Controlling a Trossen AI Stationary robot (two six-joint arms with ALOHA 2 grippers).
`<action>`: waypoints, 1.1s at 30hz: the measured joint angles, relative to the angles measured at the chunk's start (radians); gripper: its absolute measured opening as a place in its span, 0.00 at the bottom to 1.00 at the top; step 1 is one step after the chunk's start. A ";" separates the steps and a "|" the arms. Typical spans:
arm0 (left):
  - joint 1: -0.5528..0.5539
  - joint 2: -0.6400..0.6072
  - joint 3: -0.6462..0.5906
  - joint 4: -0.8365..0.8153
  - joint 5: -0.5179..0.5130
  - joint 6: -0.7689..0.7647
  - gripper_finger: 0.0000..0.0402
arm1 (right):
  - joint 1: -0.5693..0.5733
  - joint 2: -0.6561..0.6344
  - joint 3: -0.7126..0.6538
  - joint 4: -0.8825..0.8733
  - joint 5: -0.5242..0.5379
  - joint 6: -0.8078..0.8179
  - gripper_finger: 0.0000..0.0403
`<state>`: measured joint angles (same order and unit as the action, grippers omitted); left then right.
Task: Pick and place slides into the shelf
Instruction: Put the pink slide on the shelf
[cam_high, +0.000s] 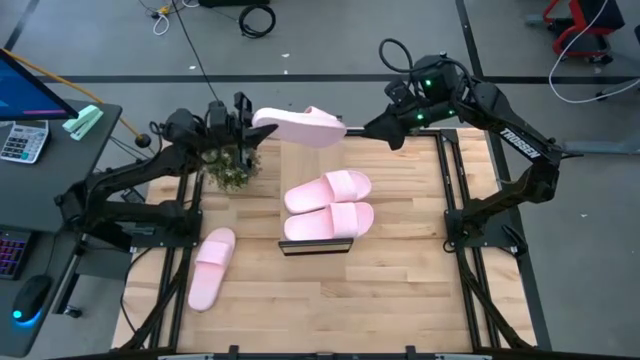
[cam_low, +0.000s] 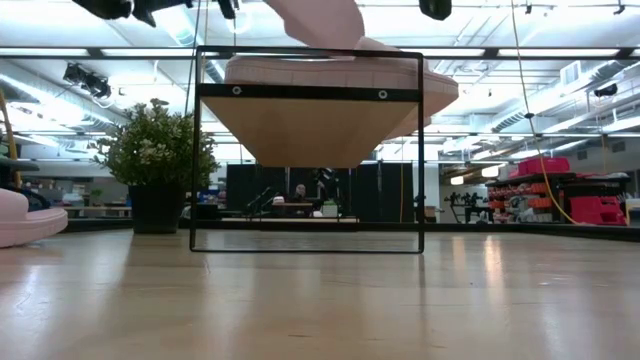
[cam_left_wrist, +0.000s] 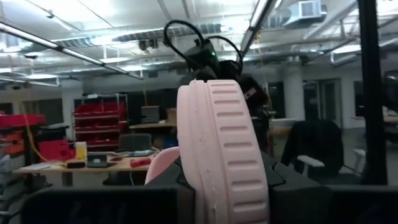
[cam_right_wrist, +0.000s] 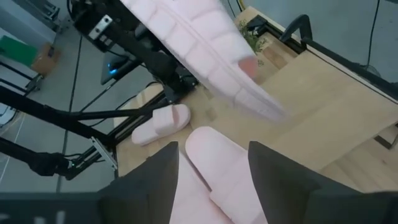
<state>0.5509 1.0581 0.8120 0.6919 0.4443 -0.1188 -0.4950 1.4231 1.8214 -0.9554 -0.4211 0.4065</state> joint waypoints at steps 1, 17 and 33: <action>0.007 0.003 0.000 0.001 0.021 0.011 0.17 | 0.000 0.000 0.000 0.009 -0.004 0.000 0.49; 0.022 0.004 -0.001 0.113 0.123 0.147 0.17 | 0.020 0.000 0.000 0.092 0.000 -0.243 0.49; 0.042 0.004 -0.001 0.277 0.158 -0.068 0.17 | 0.134 0.004 0.000 0.219 0.129 -0.688 0.49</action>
<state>0.5930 1.0622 0.8112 0.9693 0.6025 -0.1868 -0.3611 1.4269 1.8214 -0.7360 -0.2921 -0.2817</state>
